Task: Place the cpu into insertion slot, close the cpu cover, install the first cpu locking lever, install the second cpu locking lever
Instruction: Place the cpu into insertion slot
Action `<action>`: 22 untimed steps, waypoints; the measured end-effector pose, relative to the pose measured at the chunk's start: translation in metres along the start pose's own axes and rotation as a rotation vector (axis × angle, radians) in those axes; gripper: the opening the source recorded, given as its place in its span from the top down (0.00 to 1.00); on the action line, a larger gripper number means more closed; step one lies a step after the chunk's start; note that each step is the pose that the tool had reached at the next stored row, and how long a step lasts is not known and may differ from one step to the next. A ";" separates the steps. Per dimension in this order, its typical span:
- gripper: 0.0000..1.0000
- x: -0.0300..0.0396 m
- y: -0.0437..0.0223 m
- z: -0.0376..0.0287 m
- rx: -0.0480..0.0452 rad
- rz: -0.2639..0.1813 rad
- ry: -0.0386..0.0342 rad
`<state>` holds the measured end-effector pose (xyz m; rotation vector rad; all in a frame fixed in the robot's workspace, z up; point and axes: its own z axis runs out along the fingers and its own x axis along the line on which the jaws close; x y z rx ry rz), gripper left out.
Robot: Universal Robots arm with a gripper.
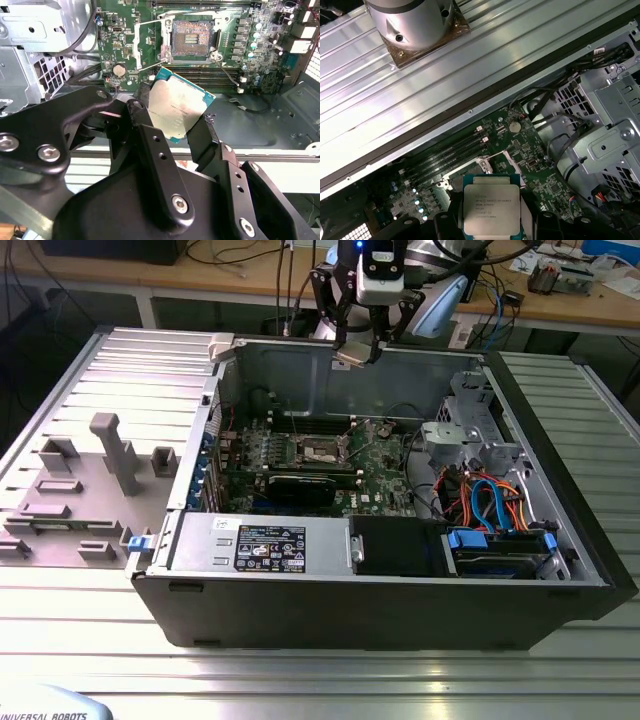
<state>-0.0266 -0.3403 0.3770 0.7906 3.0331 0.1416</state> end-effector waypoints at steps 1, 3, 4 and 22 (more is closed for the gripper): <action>0.46 0.0000 0.0000 0.0000 0.0000 0.000 0.0000; 0.46 0.0000 0.0000 0.0000 0.0000 0.000 0.0001; 0.46 0.0000 0.0000 0.0000 0.0000 0.000 0.0000; 0.46 0.0000 0.0000 0.0001 -0.0005 0.034 -0.0030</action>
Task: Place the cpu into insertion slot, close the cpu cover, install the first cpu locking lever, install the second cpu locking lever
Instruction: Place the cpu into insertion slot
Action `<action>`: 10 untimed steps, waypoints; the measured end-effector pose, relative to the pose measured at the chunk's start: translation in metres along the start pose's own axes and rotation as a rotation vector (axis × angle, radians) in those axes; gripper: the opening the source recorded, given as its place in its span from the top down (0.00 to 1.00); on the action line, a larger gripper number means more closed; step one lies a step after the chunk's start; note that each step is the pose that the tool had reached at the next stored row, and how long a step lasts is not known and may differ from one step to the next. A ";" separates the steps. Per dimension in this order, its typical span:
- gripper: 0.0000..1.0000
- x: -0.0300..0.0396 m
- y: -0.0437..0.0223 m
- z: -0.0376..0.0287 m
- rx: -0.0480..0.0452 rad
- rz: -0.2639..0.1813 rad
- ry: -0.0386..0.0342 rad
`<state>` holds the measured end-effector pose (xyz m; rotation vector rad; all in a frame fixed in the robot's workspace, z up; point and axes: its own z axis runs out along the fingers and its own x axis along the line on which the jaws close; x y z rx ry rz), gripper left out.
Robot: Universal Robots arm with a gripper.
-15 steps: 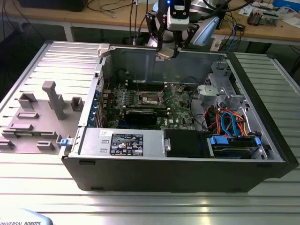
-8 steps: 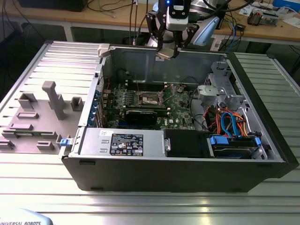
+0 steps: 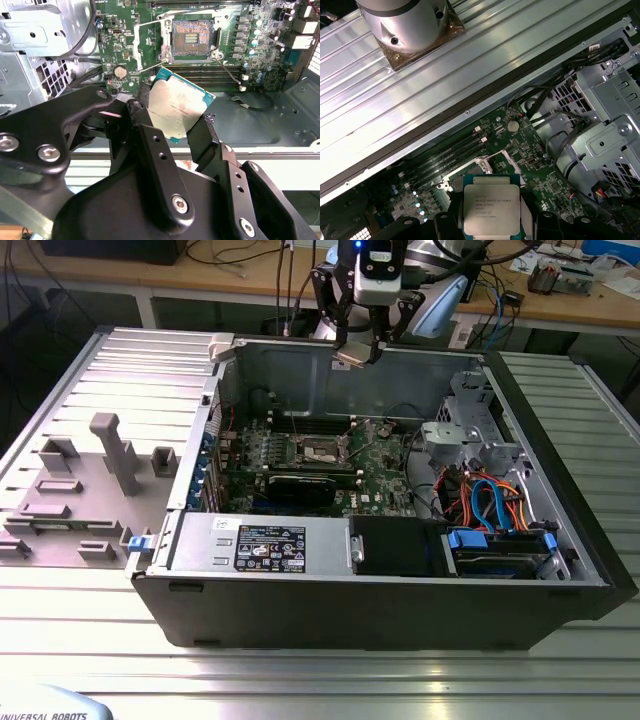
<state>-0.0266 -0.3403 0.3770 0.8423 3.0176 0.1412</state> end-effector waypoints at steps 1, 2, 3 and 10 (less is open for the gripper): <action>0.46 0.0000 0.0000 0.0000 0.0000 0.001 -0.0002; 0.46 0.0000 0.0000 0.0000 -0.0001 0.002 -0.0002; 0.46 0.0000 0.0000 0.0000 -0.0001 0.003 -0.0003; 0.46 0.0000 0.0000 0.0000 -0.0003 0.012 -0.0010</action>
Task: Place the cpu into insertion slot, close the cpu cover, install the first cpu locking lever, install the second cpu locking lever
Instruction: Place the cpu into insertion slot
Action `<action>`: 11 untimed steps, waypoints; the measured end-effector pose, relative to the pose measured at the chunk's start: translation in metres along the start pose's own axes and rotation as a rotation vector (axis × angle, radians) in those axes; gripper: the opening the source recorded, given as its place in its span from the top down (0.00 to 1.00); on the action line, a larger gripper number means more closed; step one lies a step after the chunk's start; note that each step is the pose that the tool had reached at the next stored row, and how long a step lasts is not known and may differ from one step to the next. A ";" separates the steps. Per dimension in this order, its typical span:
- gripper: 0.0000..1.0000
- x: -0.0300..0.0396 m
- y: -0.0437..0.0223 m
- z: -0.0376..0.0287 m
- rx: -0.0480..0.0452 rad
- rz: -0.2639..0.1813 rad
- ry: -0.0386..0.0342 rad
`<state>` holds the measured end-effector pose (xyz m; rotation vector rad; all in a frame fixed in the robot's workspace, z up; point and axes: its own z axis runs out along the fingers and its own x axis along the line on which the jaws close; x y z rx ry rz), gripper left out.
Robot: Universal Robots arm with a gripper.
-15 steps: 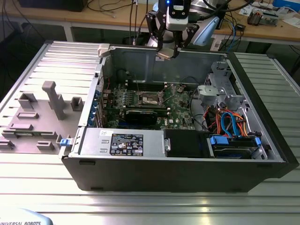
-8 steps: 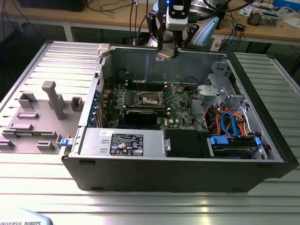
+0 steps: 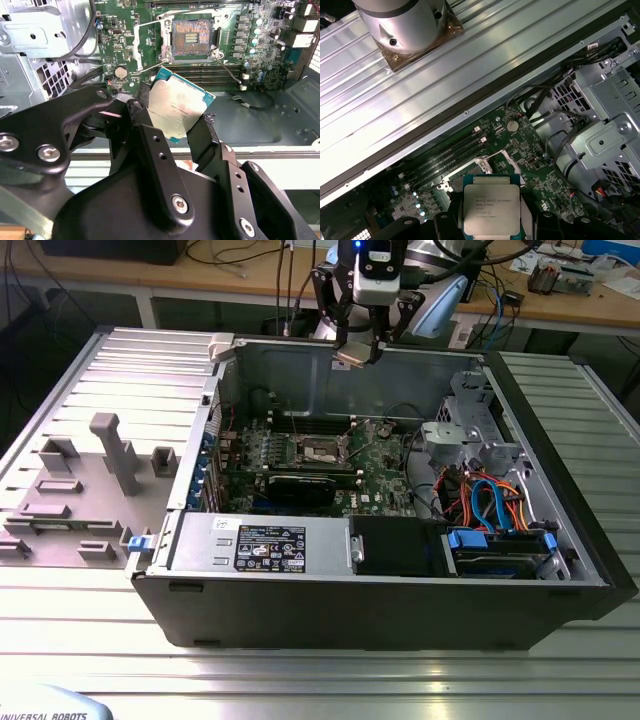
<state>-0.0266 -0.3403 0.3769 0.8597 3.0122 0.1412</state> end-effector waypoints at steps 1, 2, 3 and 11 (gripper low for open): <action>0.46 0.0000 0.0000 0.0000 0.0000 0.001 -0.0002; 0.46 0.0000 0.0000 0.0000 0.0000 0.003 -0.0003; 0.46 0.0000 0.0000 0.0000 0.0000 0.003 -0.0003; 0.46 0.0000 0.0000 0.0000 -0.0002 0.012 -0.0011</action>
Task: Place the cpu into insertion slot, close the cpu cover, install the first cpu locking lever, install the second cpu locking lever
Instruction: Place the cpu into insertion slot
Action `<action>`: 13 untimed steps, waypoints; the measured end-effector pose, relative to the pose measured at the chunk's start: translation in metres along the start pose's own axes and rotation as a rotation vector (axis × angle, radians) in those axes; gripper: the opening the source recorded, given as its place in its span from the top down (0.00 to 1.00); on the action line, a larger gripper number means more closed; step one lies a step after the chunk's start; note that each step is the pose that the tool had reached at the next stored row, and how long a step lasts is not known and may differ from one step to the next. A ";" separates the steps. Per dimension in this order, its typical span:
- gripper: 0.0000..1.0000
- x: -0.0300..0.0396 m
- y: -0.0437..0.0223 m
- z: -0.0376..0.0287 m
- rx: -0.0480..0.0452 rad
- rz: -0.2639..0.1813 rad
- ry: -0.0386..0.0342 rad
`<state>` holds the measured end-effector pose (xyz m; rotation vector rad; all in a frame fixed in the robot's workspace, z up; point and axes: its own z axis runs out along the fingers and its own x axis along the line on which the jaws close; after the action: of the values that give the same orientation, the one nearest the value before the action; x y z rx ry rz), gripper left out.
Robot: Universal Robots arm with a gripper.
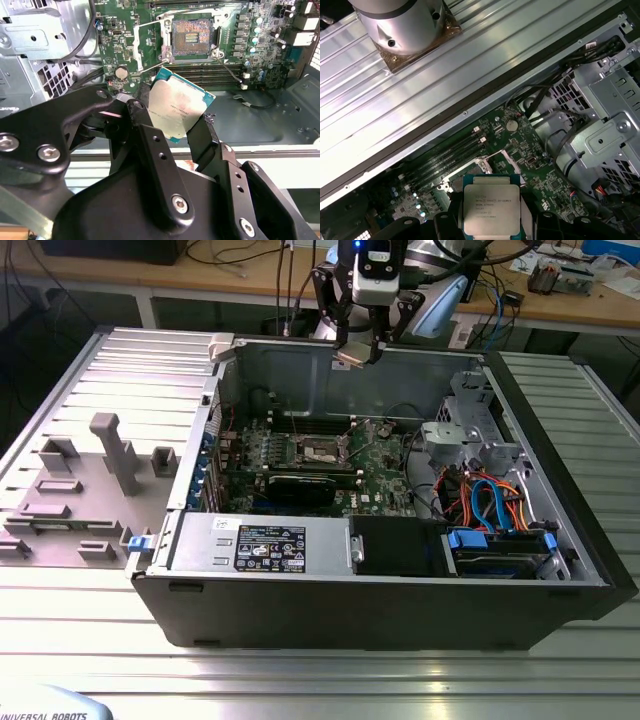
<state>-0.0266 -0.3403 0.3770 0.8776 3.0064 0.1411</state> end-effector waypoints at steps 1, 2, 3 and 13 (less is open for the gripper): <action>0.46 0.0000 0.0000 0.0000 0.0000 0.002 -0.0001; 0.46 0.0000 0.0000 0.0000 0.0000 0.003 -0.0003; 0.46 0.0000 0.0000 0.0000 0.0000 0.004 -0.0004; 0.46 0.0000 0.0000 0.0000 -0.0005 0.024 -0.0021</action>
<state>-0.0266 -0.3403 0.3770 0.9137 2.9945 0.1409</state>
